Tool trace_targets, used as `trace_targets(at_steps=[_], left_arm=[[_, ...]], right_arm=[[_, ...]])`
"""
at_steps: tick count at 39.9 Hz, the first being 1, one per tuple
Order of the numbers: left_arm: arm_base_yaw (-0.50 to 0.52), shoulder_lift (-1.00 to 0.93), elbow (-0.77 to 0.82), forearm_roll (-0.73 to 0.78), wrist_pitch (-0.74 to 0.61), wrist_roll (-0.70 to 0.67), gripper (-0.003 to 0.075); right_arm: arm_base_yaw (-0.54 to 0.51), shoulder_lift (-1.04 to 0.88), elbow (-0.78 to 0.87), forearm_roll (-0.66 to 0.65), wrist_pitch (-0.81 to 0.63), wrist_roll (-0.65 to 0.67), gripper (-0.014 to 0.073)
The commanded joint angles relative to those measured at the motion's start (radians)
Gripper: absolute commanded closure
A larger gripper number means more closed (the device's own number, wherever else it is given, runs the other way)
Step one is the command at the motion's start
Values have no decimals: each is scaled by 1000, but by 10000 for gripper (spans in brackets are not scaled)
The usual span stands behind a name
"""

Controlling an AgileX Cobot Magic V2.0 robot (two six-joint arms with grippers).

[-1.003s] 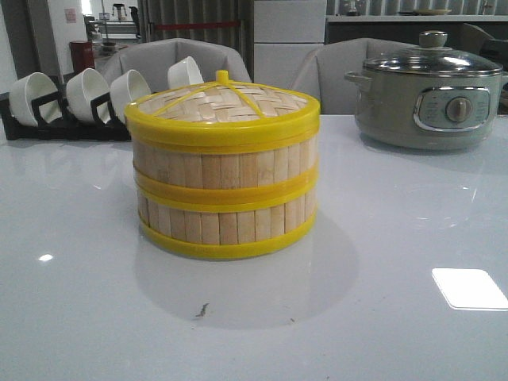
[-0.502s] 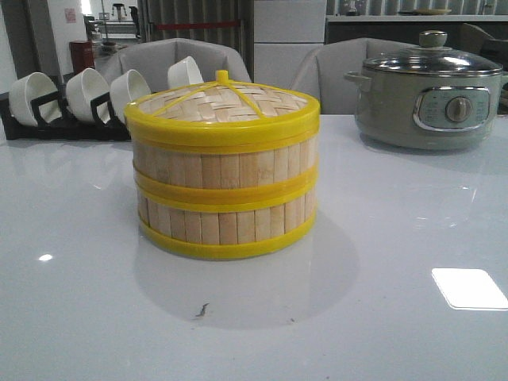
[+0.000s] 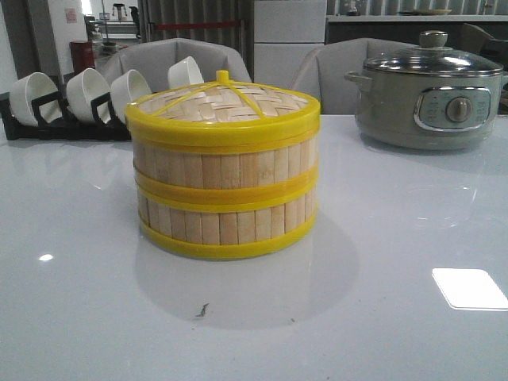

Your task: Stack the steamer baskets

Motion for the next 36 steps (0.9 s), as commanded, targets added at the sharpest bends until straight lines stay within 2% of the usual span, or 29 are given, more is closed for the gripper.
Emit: trace_targets(at_steps=[1,8,16,36], left_arm=[[3,-13,-1,-2,-84,3,625],[3,-13,-1,-2,-84,3,625],[3,-13,-1,-2,-84,3,625],[3,-13,-1,-2,-84,3,625]], right_arm=[[-4,-20,-15,-15,-104,0,545],[-4,-20,-15,-16,-98,0,545],[-4,-20,-15,-16,-25,0,545],[-4,-20,-15,-16,-24,0,545]])
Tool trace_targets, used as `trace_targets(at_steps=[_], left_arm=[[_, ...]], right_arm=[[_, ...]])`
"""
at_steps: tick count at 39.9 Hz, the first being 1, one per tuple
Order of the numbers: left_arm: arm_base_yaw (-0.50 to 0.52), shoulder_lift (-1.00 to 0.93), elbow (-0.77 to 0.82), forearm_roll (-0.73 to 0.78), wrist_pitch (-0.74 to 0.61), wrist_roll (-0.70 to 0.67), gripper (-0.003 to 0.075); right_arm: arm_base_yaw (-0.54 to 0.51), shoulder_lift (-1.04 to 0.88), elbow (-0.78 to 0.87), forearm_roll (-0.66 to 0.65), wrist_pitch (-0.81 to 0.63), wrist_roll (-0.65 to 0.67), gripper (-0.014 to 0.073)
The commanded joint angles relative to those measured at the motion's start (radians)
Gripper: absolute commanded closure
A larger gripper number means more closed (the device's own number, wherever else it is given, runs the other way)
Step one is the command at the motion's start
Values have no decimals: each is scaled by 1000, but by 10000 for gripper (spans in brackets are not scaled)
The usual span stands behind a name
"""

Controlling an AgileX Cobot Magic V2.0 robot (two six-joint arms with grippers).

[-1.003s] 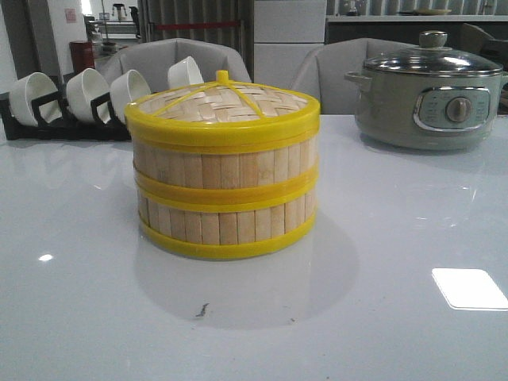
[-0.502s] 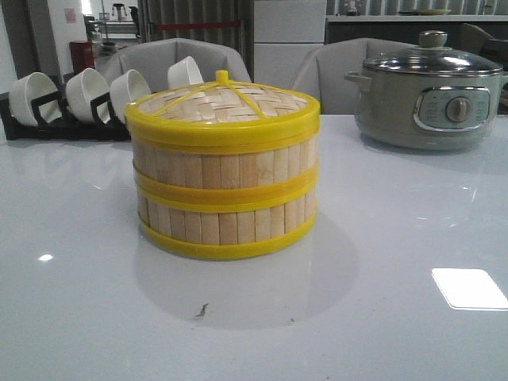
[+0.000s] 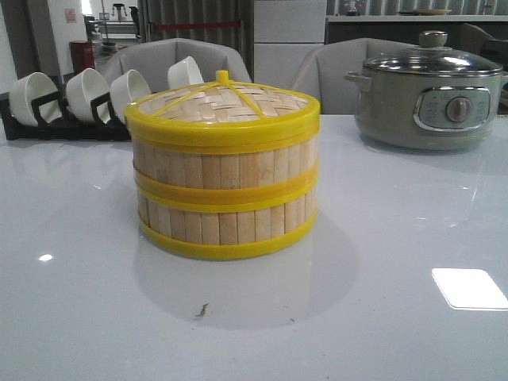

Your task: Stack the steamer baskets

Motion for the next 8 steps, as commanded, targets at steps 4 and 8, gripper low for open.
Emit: trace_targets(at_steps=[4,8], left_arm=[[3,-13,-1,-3,-84,3,625],[3,-13,-1,-3,-84,3,625]], right_arm=[[-4,-20,-15,-14,-76,0,545],[-4,-20,-15,-14,-76,0,545]])
